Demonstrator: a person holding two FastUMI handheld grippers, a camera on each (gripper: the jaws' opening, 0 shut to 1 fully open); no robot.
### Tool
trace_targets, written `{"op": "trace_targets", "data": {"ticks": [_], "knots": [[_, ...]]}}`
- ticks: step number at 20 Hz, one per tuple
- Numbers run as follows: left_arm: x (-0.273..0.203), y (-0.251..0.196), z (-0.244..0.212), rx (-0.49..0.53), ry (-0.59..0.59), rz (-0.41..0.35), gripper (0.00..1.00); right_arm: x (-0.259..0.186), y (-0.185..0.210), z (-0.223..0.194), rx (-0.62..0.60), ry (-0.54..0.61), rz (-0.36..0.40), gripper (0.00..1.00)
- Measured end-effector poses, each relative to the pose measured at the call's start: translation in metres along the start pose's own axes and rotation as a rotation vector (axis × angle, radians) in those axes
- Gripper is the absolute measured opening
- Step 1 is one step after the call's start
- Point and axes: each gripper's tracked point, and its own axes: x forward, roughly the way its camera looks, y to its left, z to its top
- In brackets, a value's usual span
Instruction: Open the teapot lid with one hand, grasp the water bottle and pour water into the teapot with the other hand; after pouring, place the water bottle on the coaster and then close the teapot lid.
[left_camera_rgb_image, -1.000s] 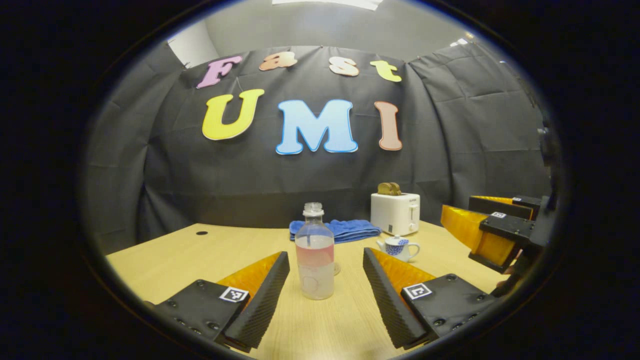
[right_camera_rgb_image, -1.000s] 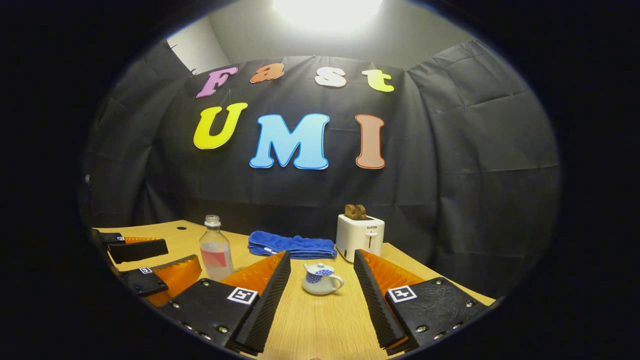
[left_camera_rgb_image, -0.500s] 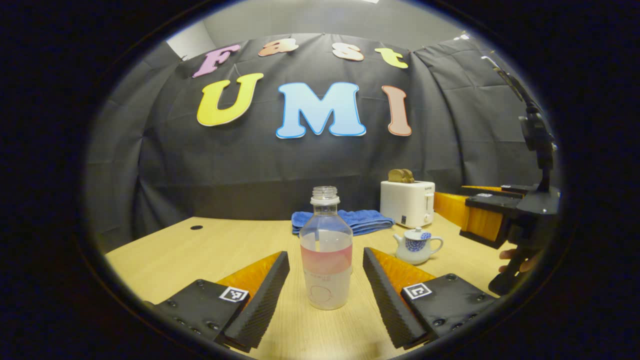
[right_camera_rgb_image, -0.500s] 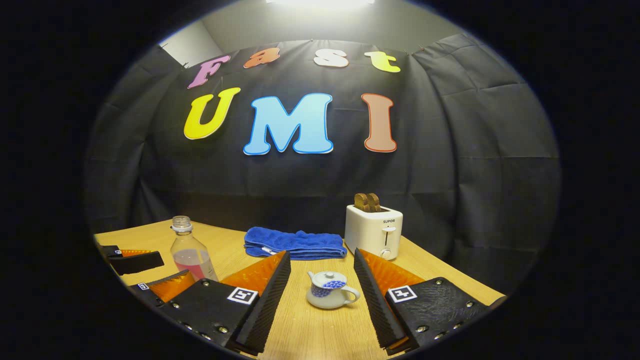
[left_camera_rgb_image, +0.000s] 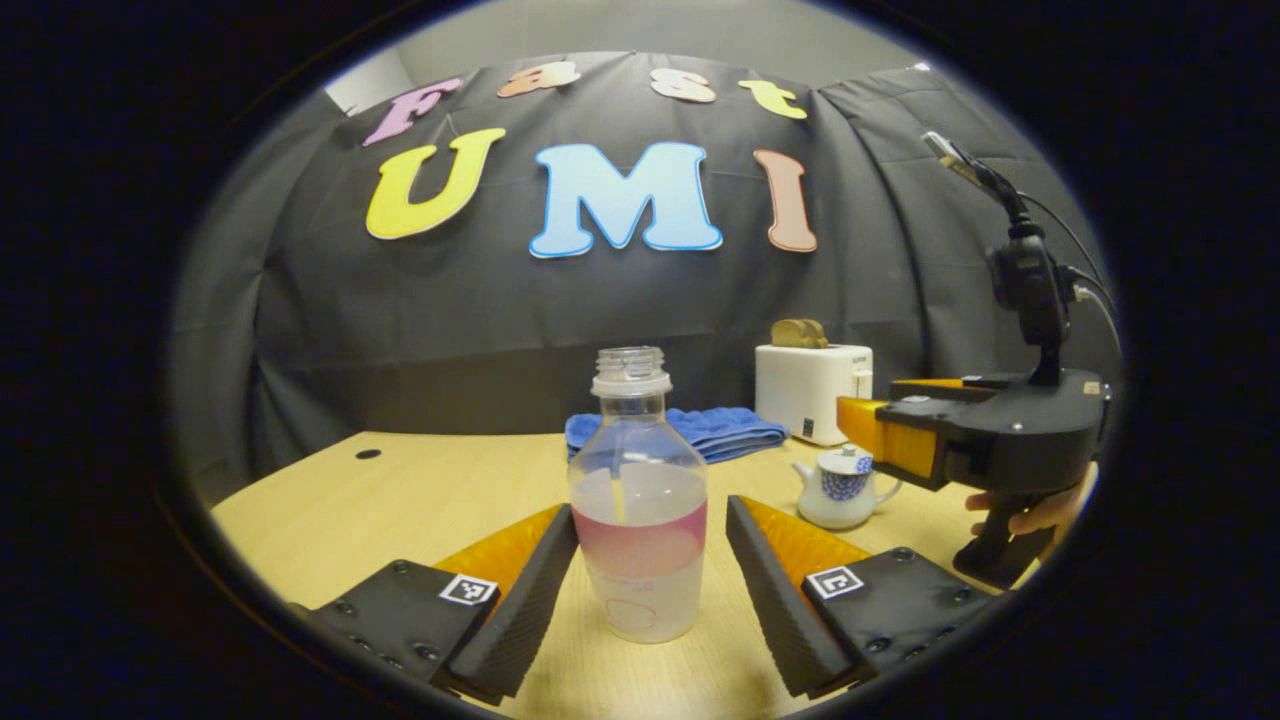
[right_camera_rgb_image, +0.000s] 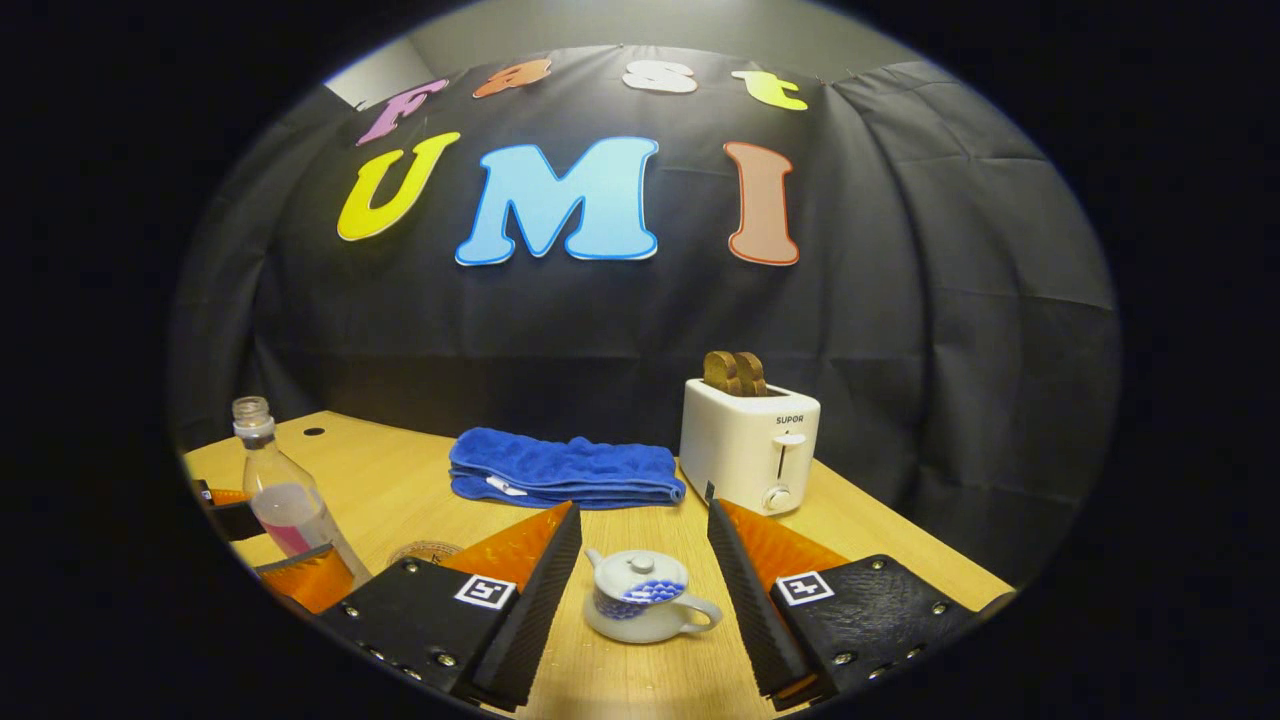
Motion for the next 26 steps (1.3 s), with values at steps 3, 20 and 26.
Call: {"op": "trace_targets", "data": {"ticks": [3, 20, 26], "knots": [[0.011, 0.0, 0.004, -0.016, -0.002, -0.016, 1.0, 0.019, 0.004, -0.015, 0.019, 0.036, 0.016, 0.8], [0.035, -0.002, 0.0, -0.03, -0.015, -0.083, 1.0, 0.075, 0.011, -0.037, 0.029, 0.08, 0.024, 0.8], [0.035, 0.003, -0.009, -0.033, 0.017, -0.072, 0.9, 0.075, 0.007, -0.034, 0.026, 0.074, 0.015, 0.74]]}}
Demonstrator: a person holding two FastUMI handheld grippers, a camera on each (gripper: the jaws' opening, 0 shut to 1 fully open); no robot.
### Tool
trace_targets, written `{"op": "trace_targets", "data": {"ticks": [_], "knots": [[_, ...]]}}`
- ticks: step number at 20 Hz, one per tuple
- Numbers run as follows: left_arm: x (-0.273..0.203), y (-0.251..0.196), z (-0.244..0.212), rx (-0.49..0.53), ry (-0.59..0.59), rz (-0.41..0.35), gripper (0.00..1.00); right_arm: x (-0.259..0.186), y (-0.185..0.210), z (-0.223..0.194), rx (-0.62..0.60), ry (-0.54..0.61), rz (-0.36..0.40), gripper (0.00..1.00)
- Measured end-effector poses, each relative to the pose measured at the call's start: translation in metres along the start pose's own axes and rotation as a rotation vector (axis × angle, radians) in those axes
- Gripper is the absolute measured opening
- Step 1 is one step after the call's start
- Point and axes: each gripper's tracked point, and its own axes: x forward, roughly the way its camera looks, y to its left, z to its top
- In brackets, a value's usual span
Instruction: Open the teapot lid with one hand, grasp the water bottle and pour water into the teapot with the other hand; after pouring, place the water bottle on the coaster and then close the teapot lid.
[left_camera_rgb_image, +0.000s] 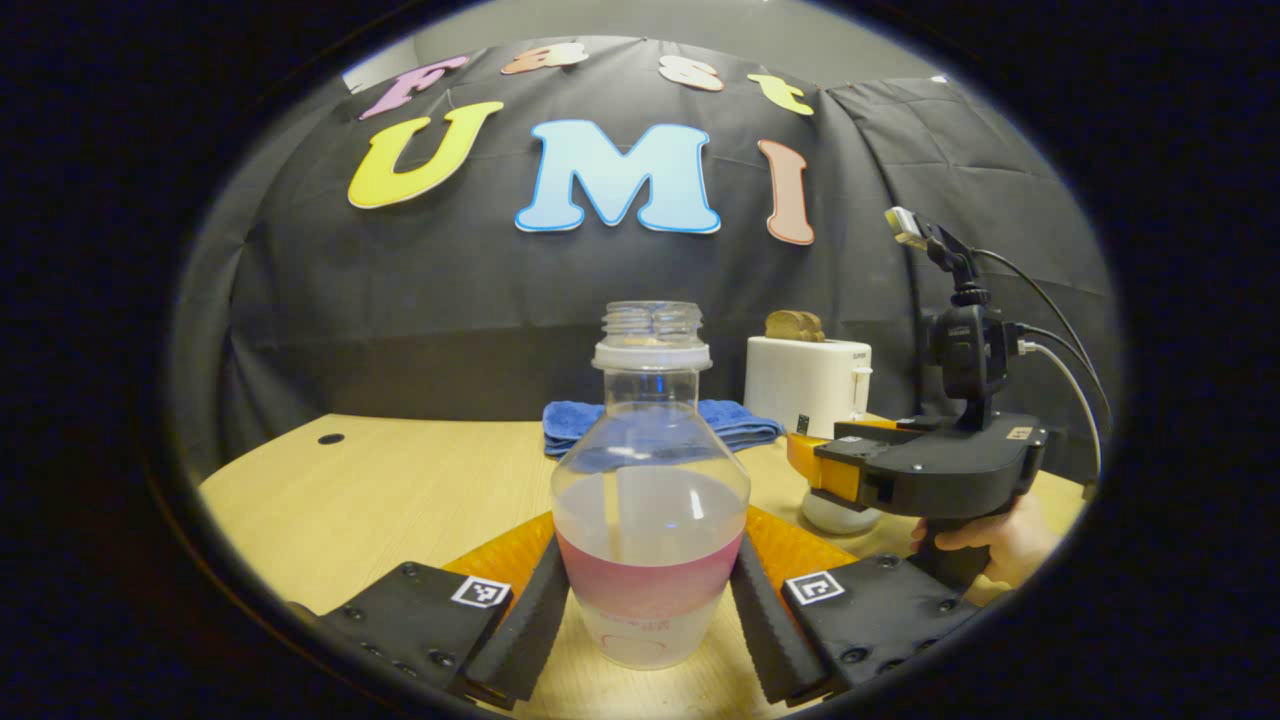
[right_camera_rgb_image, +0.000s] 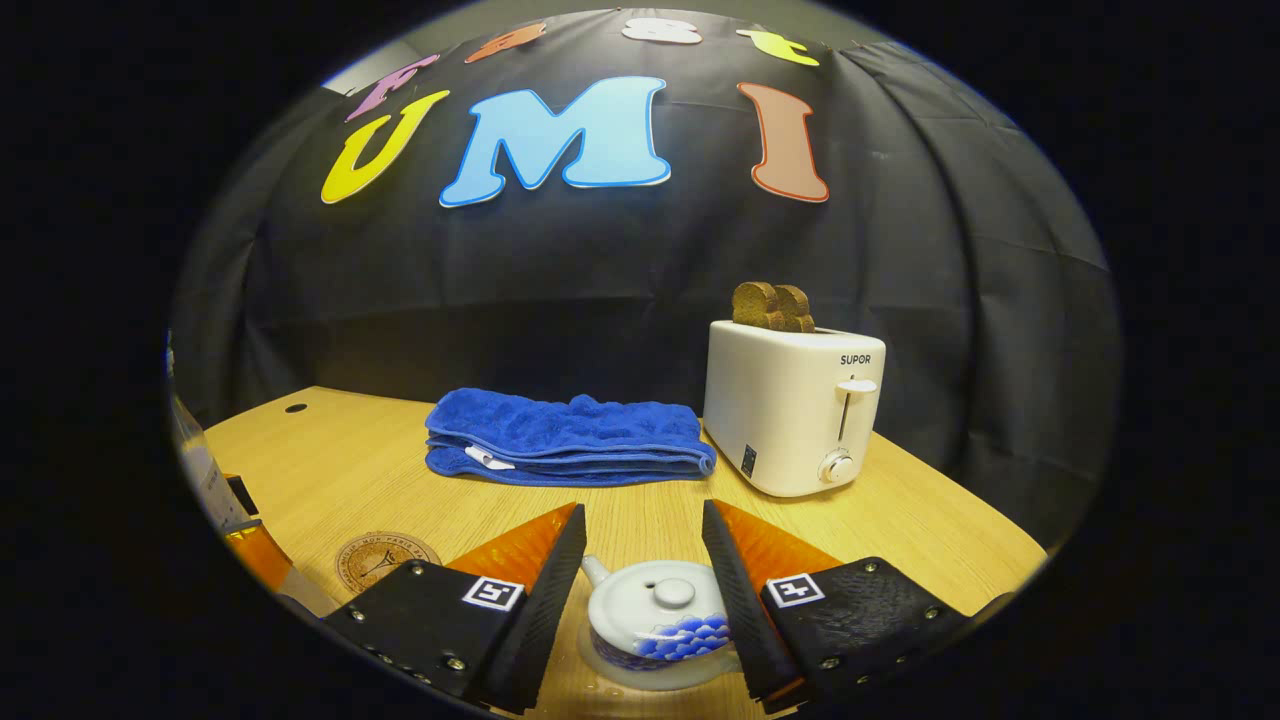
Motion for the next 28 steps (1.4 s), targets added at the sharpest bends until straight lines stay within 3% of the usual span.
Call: {"op": "trace_targets", "data": {"ticks": [2, 9, 22, 24, 25, 28], "knots": [[-0.002, 0.0, 0.0, -0.003, 0.001, 0.001, 0.9, 0.003, -0.002, -0.002, 0.023, 0.004, 0.009, 0.49], [-0.01, -0.001, 0.001, -0.053, -0.01, -0.035, 0.88, 0.001, -0.001, -0.001, -0.017, 0.0, -0.012, 0.5], [-0.016, 0.011, 0.017, -0.05, -0.082, 0.003, 0.87, 0.011, -0.001, 0.0, 0.003, 0.009, -0.021, 0.5], [-0.015, 0.009, 0.015, -0.053, -0.076, -0.001, 0.88, 0.012, -0.012, 0.002, 0.038, 0.01, -0.068, 0.52], [-0.016, 0.009, 0.014, -0.053, -0.075, -0.001, 0.88, 0.011, -0.011, 0.0, 0.066, 0.022, -0.058, 0.21], [-0.016, 0.012, 0.017, -0.053, -0.082, 0.008, 0.87, 0.011, -0.006, 0.0, 0.065, 0.009, -0.014, 0.21]]}}
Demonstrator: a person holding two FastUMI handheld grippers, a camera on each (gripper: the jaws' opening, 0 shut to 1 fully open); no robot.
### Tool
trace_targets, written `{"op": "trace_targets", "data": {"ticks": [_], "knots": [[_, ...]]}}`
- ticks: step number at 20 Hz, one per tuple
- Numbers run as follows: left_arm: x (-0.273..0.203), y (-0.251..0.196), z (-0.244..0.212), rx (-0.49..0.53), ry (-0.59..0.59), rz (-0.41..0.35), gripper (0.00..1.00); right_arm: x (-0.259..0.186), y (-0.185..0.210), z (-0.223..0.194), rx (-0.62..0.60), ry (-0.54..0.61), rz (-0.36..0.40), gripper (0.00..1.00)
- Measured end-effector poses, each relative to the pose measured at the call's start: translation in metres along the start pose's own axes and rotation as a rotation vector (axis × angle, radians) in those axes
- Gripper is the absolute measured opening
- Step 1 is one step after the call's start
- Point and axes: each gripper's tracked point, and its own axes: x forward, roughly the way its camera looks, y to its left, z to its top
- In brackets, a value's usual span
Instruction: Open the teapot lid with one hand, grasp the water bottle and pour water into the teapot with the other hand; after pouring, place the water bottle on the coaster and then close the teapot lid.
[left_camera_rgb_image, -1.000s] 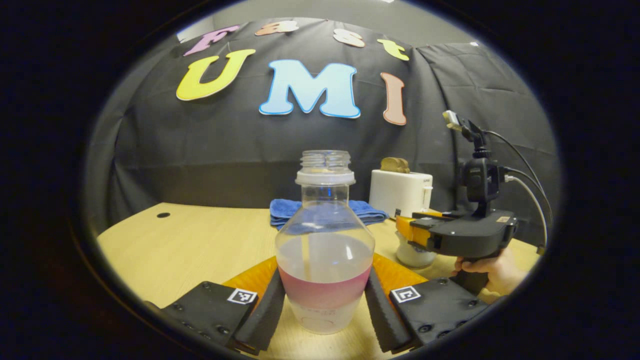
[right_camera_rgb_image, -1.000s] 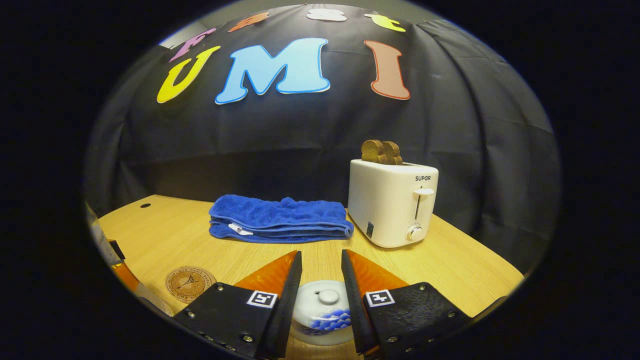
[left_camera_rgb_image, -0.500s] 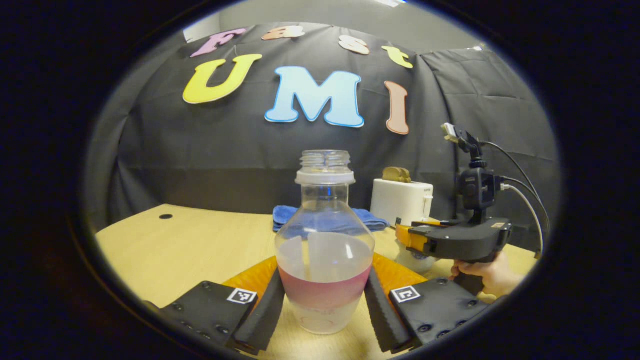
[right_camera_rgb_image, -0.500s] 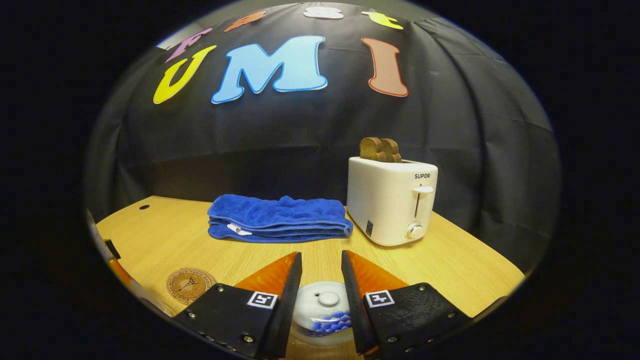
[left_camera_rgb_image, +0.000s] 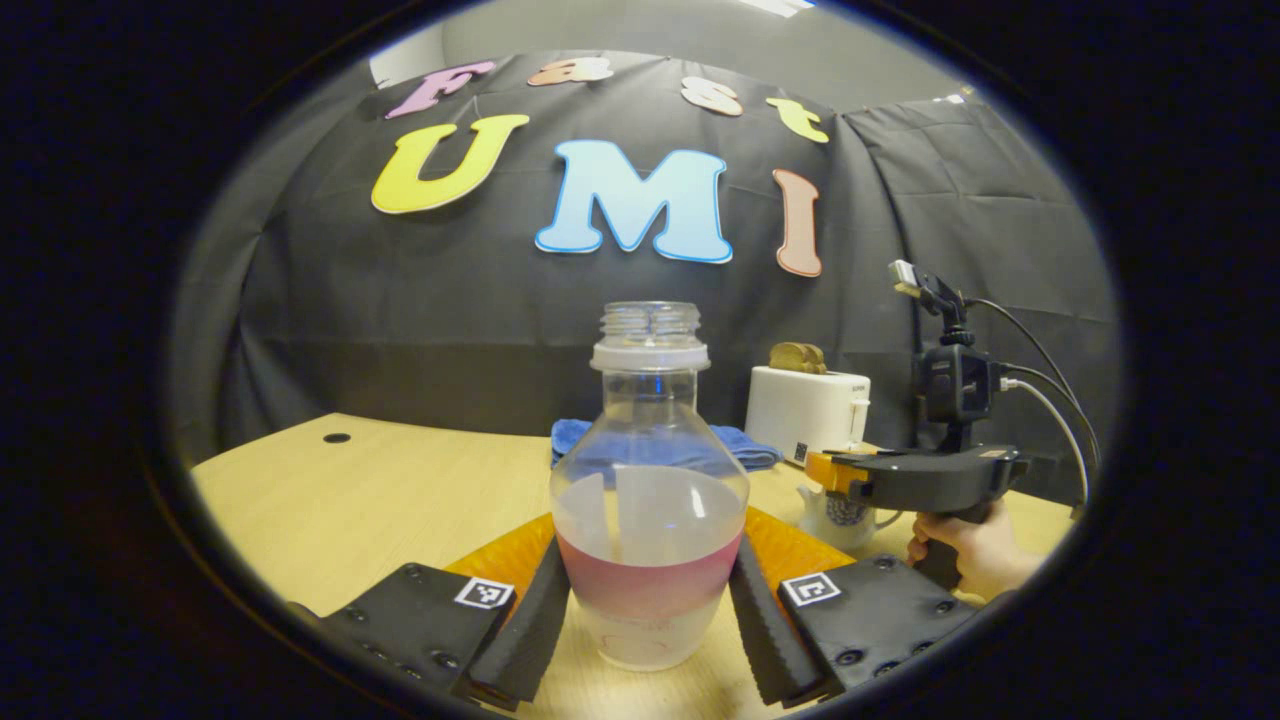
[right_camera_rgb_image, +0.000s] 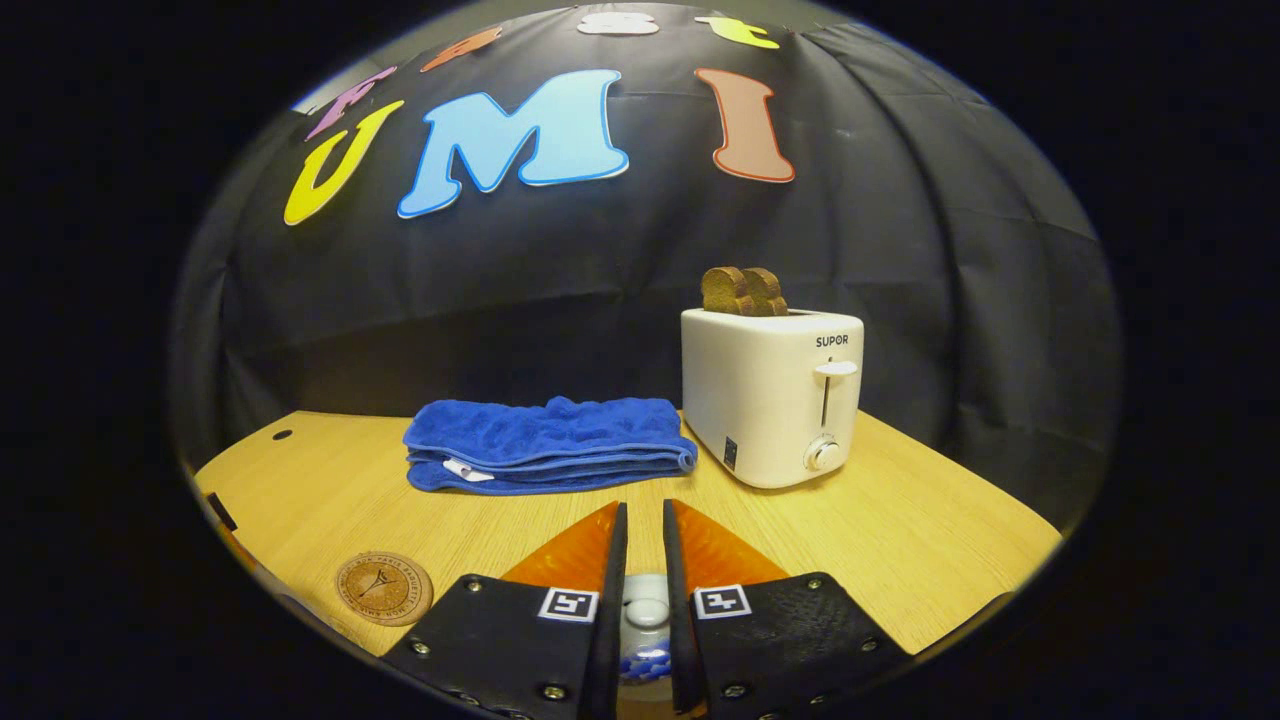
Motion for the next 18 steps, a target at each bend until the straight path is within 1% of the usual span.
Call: {"op": "trace_targets", "data": {"ticks": [1, 2, 3, 9, 12, 14, 15, 17, 18], "knots": [[0.0, 0.001, -0.002, 0.002, 0.001, 0.004, 0.87, -0.002, -0.001, 0.002, -0.03, -0.015, 0.002, 0.21], [0.0, 0.002, -0.002, 0.003, 0.004, 0.008, 0.87, 0.003, -0.002, 0.005, -0.023, -0.039, -0.001, 0.21], [0.001, 0.001, -0.004, 0.003, 0.008, 0.006, 0.87, 0.002, 0.0, 0.006, -0.029, -0.043, -0.008, 0.08], [0.003, -0.002, -0.008, 0.004, 0.025, -0.003, 0.88, -0.011, -0.001, 0.026, -0.018, -0.13, 0.004, 0.08], [0.002, -0.003, -0.006, 0.035, 0.039, -0.016, 0.88, -0.022, -0.014, 0.037, -0.023, -0.145, -0.022, 0.08], [0.005, -0.005, -0.004, 0.093, 0.052, -0.023, 0.87, -0.029, -0.028, 0.04, -0.021, -0.129, -0.038, 0.08], [0.006, -0.005, -0.005, 0.135, 0.065, -0.013, 0.87, -0.03, -0.039, 0.039, -0.026, -0.12, -0.055, 0.08], [0.013, -0.006, -0.002, 0.242, 0.079, -0.005, 0.87, -0.035, -0.057, 0.041, -0.026, -0.103, -0.069, 0.08], [0.02, -0.007, -0.002, 0.3, 0.094, -0.008, 0.87, -0.036, -0.069, 0.041, -0.035, -0.095, -0.088, 0.08]]}}
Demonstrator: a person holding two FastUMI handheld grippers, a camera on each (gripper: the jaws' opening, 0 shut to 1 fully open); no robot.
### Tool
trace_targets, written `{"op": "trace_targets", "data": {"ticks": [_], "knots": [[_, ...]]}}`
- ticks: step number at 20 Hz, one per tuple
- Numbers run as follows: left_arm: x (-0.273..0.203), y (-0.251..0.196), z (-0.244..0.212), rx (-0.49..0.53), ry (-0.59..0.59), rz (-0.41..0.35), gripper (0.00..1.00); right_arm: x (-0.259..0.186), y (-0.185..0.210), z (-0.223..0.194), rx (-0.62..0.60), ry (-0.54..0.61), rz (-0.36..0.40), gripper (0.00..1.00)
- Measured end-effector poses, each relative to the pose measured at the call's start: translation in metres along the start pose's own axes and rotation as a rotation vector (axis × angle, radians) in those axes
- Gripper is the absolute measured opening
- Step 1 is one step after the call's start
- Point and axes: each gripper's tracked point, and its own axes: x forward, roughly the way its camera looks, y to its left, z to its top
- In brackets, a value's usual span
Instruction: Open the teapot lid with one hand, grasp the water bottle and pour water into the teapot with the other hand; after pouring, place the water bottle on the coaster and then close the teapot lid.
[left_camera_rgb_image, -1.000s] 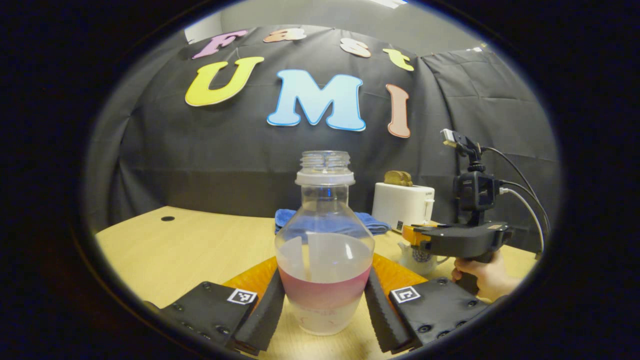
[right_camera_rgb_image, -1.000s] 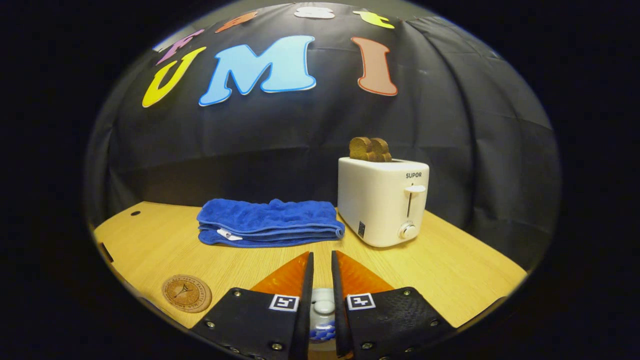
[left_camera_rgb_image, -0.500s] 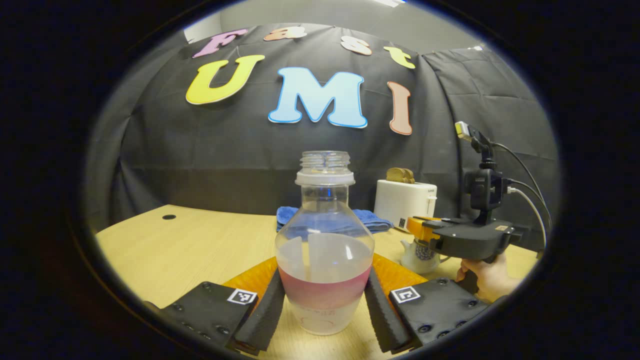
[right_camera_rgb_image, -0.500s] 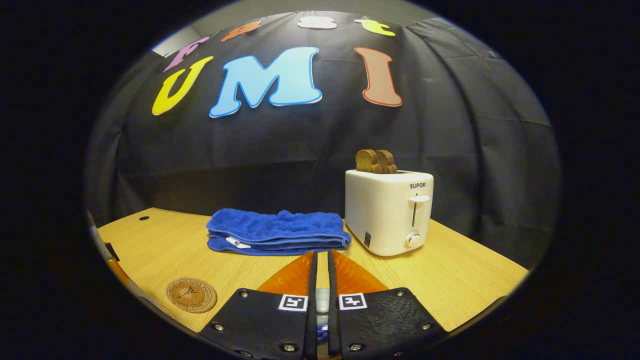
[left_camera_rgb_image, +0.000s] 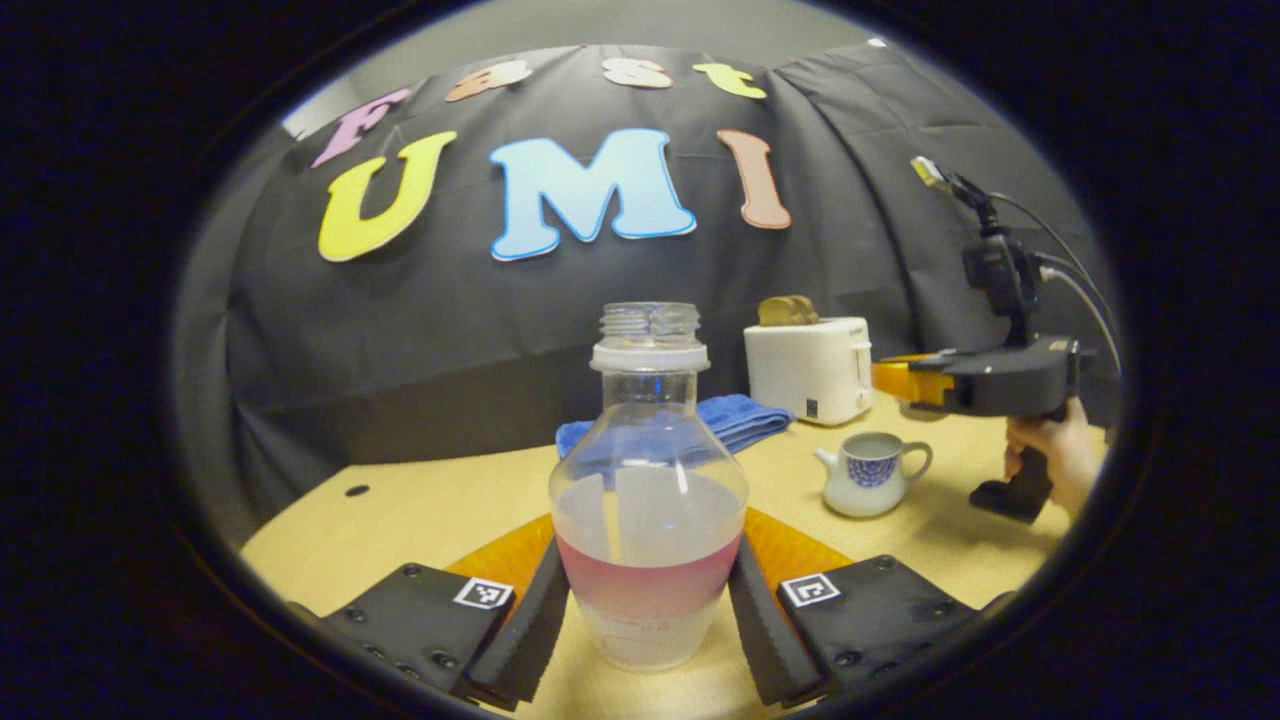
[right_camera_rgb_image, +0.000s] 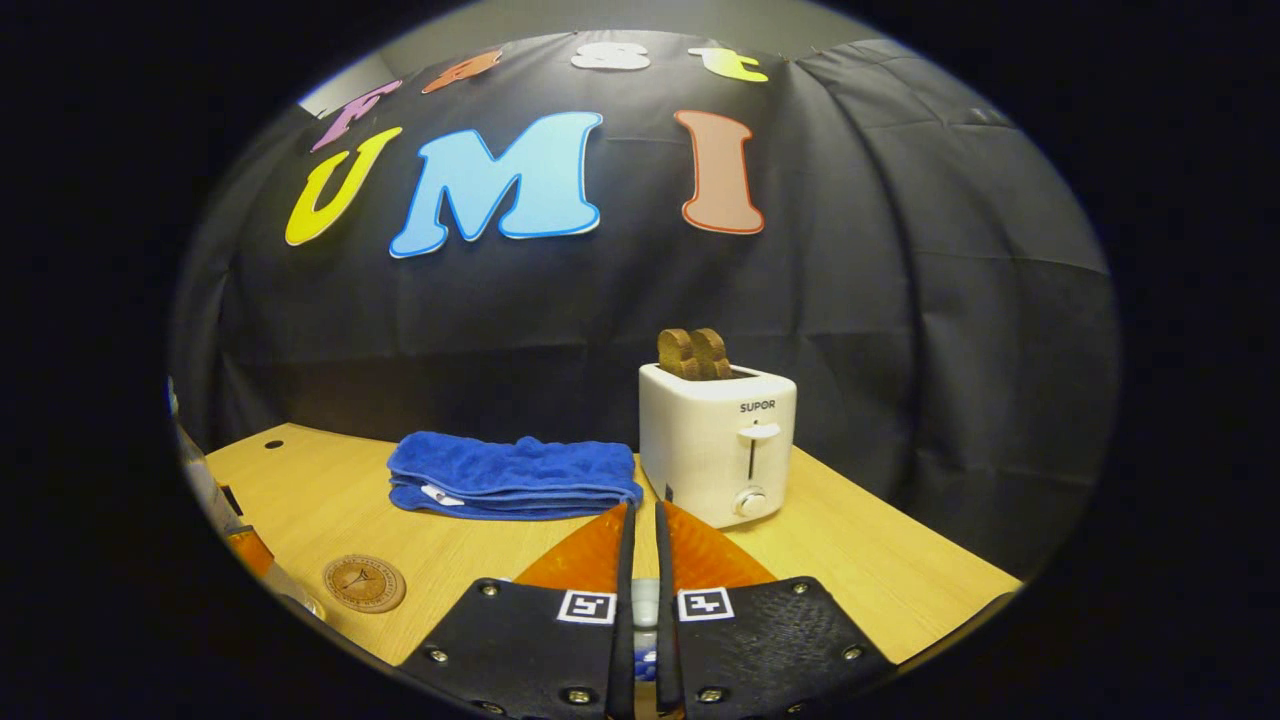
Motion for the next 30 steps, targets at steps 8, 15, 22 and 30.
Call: {"op": "trace_targets", "data": {"ticks": [8, 15, 22, 30], "knots": [[0.058, -0.042, 0.002, 0.459, 0.102, -0.079, 0.87, -0.008, -0.057, 0.002, -0.08, 0.032, -0.101, 0.08], [0.089, -0.06, 0.004, 0.831, 0.146, -0.111, 0.87, -0.011, -0.07, 0.001, -0.062, 0.051, -0.117, 0.08], [0.11, -0.074, 0.011, 1.113, 0.152, -0.152, 0.87, -0.013, -0.097, -0.005, 0.018, 0.079, -0.167, 0.08], [0.128, -0.094, 0.015, 1.385, 0.176, -0.177, 0.87, -0.021, -0.109, 0.003, 0.052, 0.054, -0.2, 0.08]]}}
